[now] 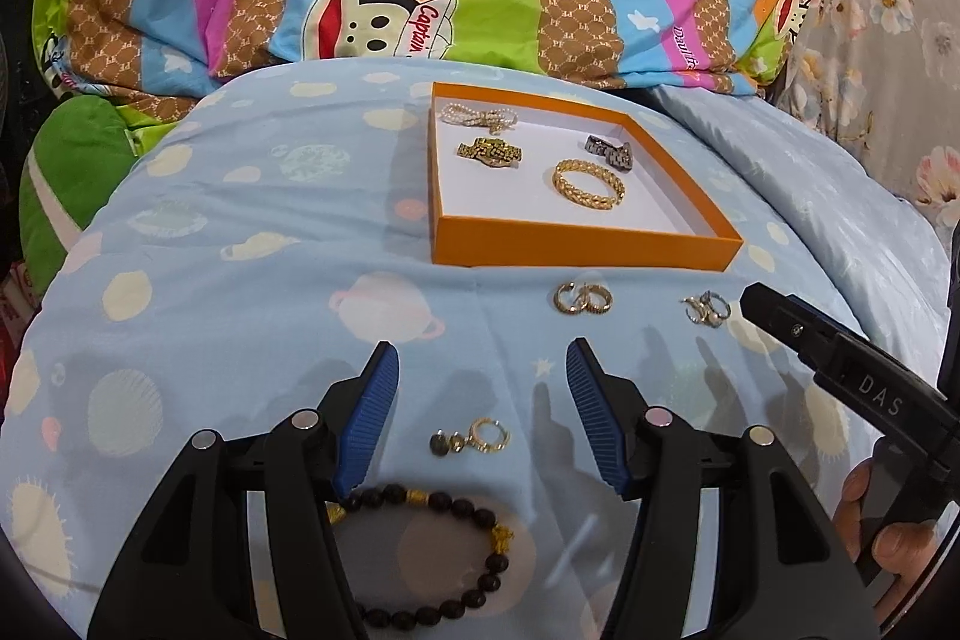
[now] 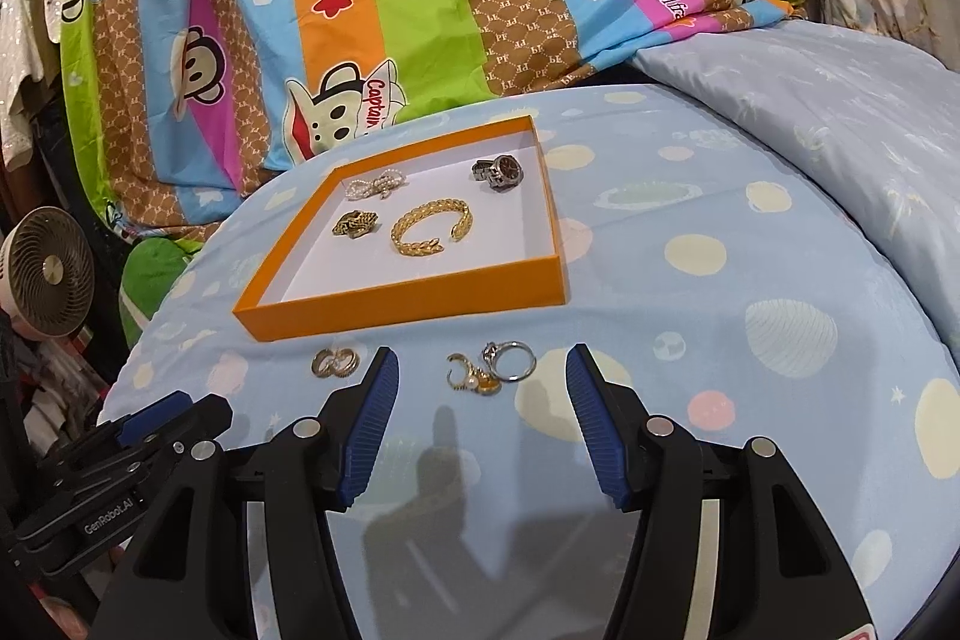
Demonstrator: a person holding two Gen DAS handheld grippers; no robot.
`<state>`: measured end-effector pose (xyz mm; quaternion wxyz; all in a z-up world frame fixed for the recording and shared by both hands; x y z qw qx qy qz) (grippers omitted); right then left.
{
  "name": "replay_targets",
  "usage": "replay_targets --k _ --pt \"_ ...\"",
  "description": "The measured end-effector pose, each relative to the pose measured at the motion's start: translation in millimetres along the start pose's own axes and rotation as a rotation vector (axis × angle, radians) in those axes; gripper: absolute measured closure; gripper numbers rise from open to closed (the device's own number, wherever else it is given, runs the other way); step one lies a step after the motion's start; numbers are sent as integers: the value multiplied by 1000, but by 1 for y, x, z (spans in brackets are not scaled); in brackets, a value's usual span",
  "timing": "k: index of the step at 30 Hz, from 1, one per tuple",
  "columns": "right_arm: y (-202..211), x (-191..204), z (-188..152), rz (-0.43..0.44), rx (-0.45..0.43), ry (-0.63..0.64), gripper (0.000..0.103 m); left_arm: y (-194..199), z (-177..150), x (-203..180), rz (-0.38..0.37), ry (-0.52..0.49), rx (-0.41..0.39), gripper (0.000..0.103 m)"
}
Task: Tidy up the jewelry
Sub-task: 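Withdraw both tools from the box and move the left tool toward the black bead bracelet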
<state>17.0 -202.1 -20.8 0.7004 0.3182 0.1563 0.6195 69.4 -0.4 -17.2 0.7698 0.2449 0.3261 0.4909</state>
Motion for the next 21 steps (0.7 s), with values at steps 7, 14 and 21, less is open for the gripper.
replay_targets --k 7,14,21 --pt "11 2 -10 4 6 -7 45 12 -18 12 33 8 37 40" --pt "17 6 -16 -2 9 6 43 17 -33 16 64 -14 88 38" --pt "17 5 -17 -3 10 2 41 15 -35 14 79 -34 109 38"
Point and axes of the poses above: each gripper's, at about its wrist camera, not at the fingertips, and y roughly against the way its jaws point, x to its left, z to its top, the point moved 2 cm from there along -y, roughly the way its jaws point, and after that the axes turned 8 degrees about y, right-handed, at the moved point
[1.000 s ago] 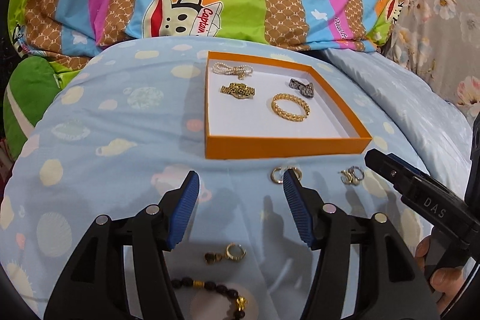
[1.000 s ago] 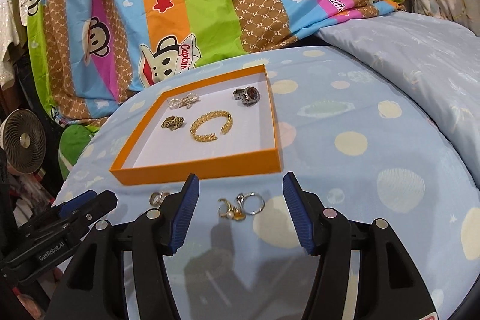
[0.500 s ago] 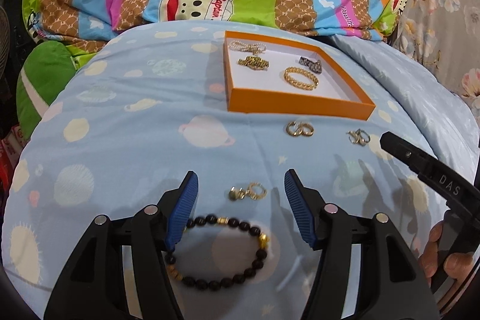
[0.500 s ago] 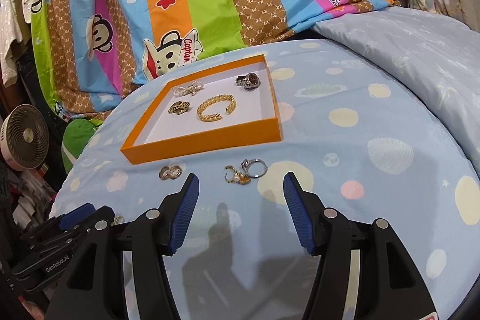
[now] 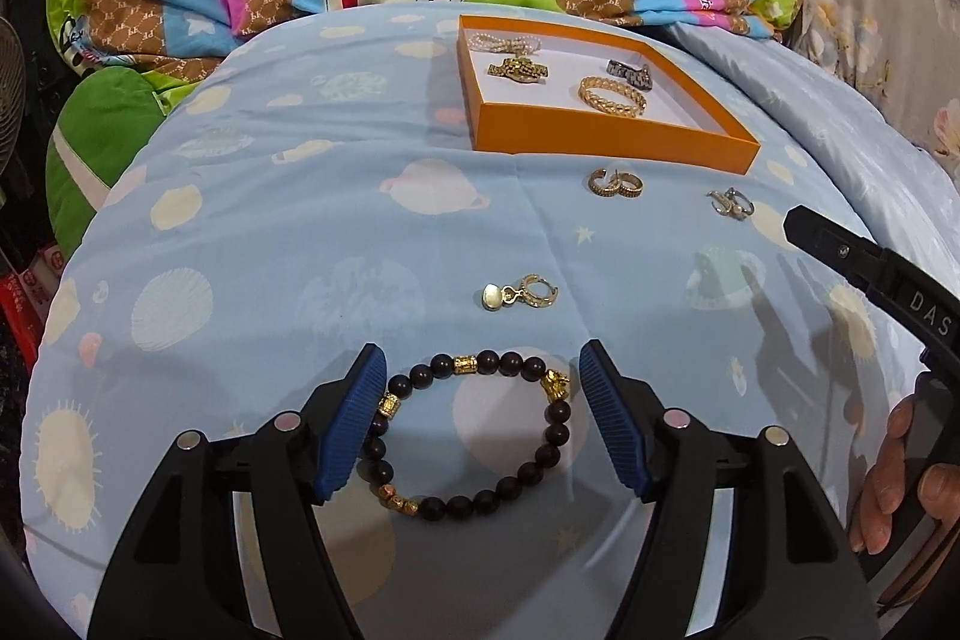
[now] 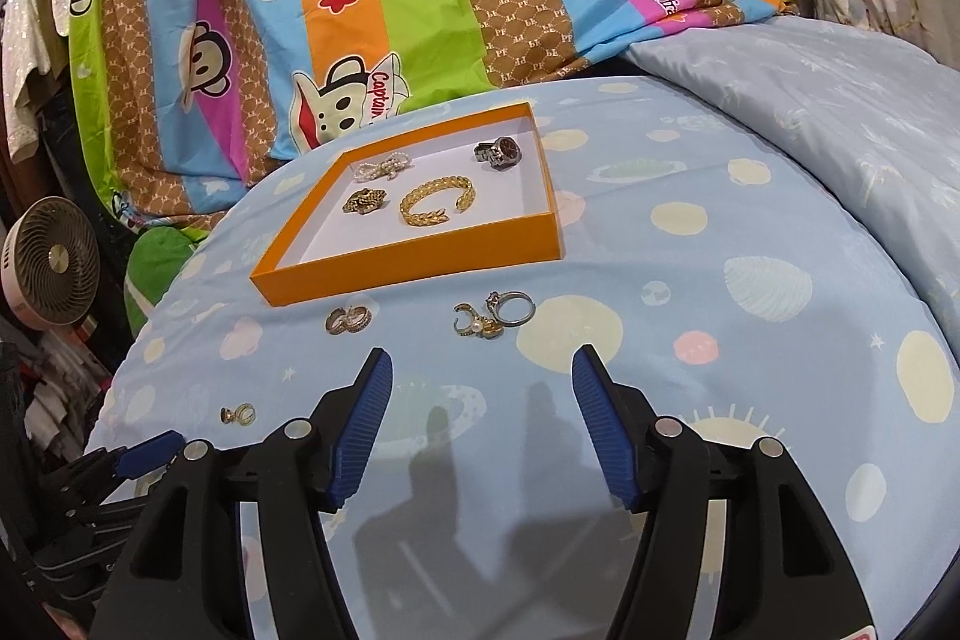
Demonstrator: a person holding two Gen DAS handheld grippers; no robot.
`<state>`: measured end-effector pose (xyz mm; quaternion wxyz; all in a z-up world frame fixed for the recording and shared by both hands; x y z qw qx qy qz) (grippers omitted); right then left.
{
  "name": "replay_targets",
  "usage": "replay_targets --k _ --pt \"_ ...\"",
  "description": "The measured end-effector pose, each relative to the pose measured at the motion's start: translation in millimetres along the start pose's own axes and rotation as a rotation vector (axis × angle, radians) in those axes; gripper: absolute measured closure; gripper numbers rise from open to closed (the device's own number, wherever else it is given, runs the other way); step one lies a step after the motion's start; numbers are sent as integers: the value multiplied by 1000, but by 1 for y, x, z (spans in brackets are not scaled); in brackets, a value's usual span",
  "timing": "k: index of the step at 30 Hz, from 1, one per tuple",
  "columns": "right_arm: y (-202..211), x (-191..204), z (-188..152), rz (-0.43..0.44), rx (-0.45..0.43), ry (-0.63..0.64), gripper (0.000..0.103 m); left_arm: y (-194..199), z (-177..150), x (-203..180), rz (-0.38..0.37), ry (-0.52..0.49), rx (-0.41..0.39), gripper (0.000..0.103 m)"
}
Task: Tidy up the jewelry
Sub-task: 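Withdraw both tools from the box and move the left tool toward the black bead bracelet, then close the left tool on the black bead bracelet while the right tool moves to the silver ring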
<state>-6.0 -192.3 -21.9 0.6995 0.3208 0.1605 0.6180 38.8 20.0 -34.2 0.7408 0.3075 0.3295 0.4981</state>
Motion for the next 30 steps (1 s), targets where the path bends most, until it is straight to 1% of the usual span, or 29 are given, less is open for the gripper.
replay_targets --k 6,9,12,16,18,23,25,26,28,29,30 --pt "1 0 -2 8 3 -3 39 3 -4 2 -2 -12 1 38" --pt "1 0 -2 9 4 -3 39 10 -5 15 -40 39 -13 38" --pt "0 0 -2 8 6 -2 39 12 -4 26 -42 76 -12 38" --pt "-1 2 -3 11 12 2 39 12 -7 25 -11 32 -7 39" --pt "-1 2 -3 10 13 3 39 12 -7 23 -8 19 -9 41" --pt "-3 4 -3 8 19 12 39 10 -9 15 4 -34 -6 53" --pt "-5 6 -2 10 26 25 39 8 -8 11 -3 -55 -5 64" --pt "-7 9 -2 16 29 38 39 7 -7 9 -5 -61 -4 67" --pt "-9 15 1 26 32 60 39 5 -5 7 -21 -71 0 77" --pt "-10 18 2 34 35 65 39 4 -3 6 -31 -71 3 80" --pt "-14 21 3 54 43 67 39 3 -2 5 -41 -72 6 87"
Point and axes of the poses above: each gripper's, at about its wrist camera, not at the fingertips, and y roughly against the way its jaws point, x to its left, z to its top, the point moved 2 cm from there along -y, roughly the way its jaws point, and after that the axes turned 8 degrees about y, right-handed, at the moved point
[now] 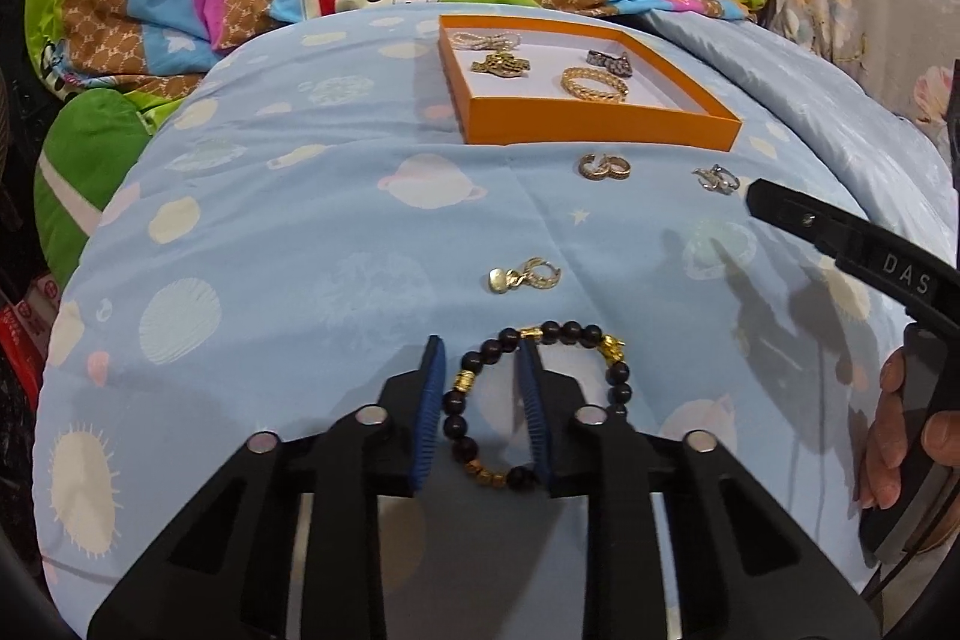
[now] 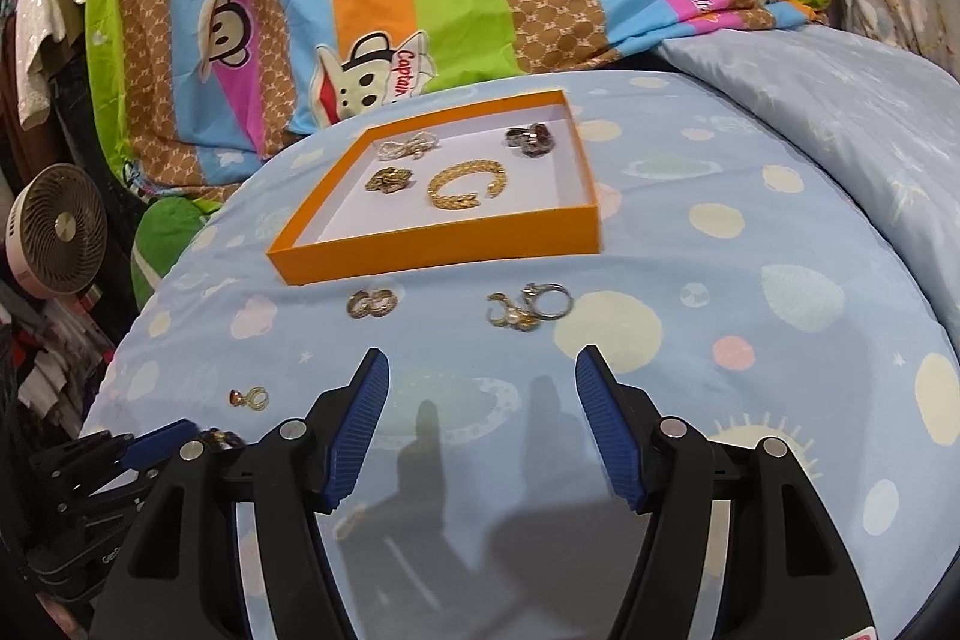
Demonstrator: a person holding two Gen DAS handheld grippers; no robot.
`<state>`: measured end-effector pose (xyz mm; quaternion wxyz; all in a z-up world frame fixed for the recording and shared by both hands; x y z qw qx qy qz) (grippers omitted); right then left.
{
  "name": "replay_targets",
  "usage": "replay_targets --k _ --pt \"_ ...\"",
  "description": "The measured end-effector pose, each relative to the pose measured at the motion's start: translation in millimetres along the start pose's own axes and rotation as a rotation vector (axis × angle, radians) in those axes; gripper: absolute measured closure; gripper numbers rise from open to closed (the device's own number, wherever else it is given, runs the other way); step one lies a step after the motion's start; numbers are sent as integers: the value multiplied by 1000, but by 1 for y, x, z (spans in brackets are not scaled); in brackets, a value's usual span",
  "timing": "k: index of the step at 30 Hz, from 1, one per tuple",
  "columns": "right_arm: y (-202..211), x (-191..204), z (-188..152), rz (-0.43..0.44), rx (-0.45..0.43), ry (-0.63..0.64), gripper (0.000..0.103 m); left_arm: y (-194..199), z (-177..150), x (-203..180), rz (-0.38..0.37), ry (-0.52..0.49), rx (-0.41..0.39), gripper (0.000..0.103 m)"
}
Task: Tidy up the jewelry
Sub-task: 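Close the left tool on the black bead bracelet while the right tool moves to the silver ring, then close the right tool on the silver ring while the left tool lifts the bracelet toward the box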
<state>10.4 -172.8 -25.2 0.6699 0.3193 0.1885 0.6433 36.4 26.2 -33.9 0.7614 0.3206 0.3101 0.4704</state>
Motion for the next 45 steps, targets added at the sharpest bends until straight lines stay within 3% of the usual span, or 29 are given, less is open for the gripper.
replay_targets --k 6,12,15,22,30,38,41,45 --pt "-18 13 12 -12 29 37 39 -8 10 -5 -41 12 0 92" --pt "-18 -18 13 -64 30 -61 39 -9 12 -13 -74 5 -8 96" --pt "-17 -30 12 -72 41 -79 44 -11 14 -16 -89 7 -4 96" --pt "-11 -27 10 -71 22 -64 49 -11 15 -11 -104 37 -11 96" --pt "-32 -36 22 -115 71 -107 71 -11 15 -12 -90 31 -11 96" --pt "-44 -28 24 -156 116 -61 74 -11 14 -13 -84 28 -7 96" --pt "-45 -25 24 -155 118 -44 86 -11 14 -13 -83 26 -7 96" --pt "-45 -25 24 -155 117 -44 86 -11 14 -13 -83 27 -7 96"
Point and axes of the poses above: each gripper's, at about its wrist camera, not at the fingertips, and y roughly against the way its jaws point, x to its left, z to its top, the point moved 2 cm from there along -y, roughly the way its jaws point, and after that the axes turned 8 degrees about y, right-handed, at the moved point
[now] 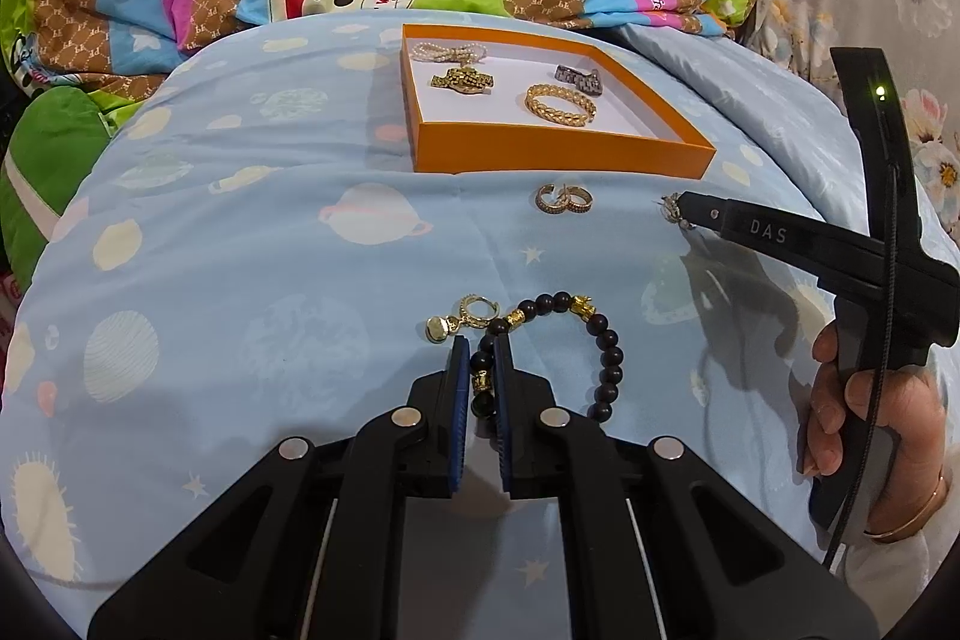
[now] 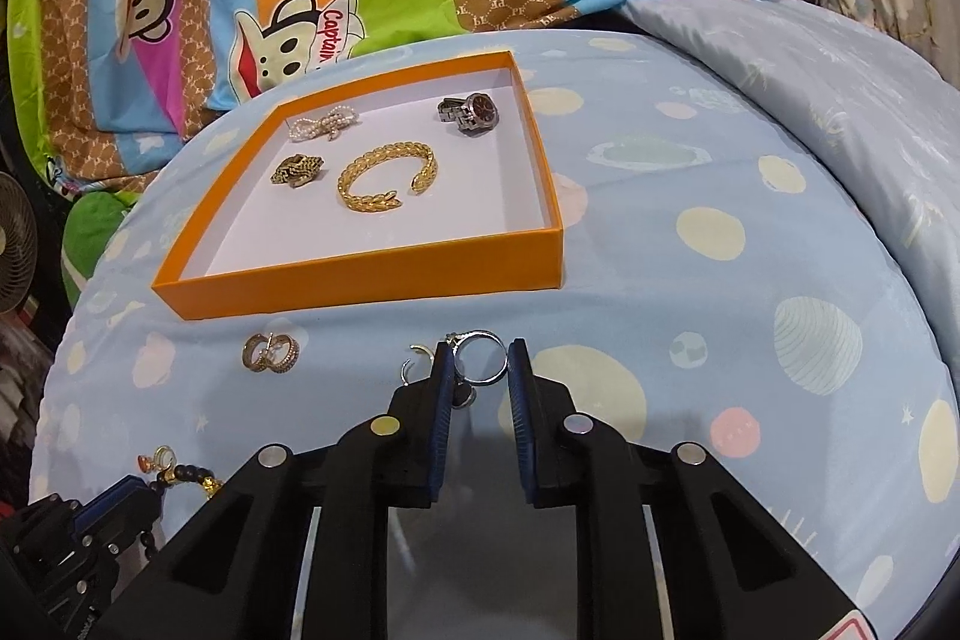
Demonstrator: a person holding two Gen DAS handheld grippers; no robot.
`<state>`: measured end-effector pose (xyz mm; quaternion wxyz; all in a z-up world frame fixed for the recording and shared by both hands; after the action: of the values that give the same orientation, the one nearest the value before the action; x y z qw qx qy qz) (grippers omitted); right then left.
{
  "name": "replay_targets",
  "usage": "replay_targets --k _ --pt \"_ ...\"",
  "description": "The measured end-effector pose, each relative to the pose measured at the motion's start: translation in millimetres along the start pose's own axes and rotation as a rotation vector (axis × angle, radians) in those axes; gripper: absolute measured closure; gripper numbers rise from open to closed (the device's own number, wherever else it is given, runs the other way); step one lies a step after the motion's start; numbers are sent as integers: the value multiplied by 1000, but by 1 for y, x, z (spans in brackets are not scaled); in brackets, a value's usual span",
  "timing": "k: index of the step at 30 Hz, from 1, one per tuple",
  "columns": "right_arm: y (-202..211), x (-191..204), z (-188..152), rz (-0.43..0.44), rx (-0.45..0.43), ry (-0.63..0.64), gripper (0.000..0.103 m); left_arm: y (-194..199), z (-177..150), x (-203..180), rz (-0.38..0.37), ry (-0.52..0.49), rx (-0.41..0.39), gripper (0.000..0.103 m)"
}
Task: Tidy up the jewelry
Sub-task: 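Close the right tool on the silver ring while the left tool lifts the bracelet toward the box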
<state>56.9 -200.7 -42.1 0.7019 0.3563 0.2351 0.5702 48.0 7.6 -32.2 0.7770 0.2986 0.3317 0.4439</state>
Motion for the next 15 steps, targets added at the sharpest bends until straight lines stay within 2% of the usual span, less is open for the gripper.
replay_targets --k 15 --pt "36 2 -12 47 -134 -2 86 2 1 2 17 3 -18 96"
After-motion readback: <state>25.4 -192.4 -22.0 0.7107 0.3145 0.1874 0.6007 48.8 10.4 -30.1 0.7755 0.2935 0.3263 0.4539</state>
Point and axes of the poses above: each gripper's, at about its wrist camera, not at the fingertips, and y roughly against the way its jaws point, x to its left, z to its top, the point moved 2 cm from there along -y, roughly the way its jaws point, and after that the axes turned 8 degrees about y, right-handed, at the moved point
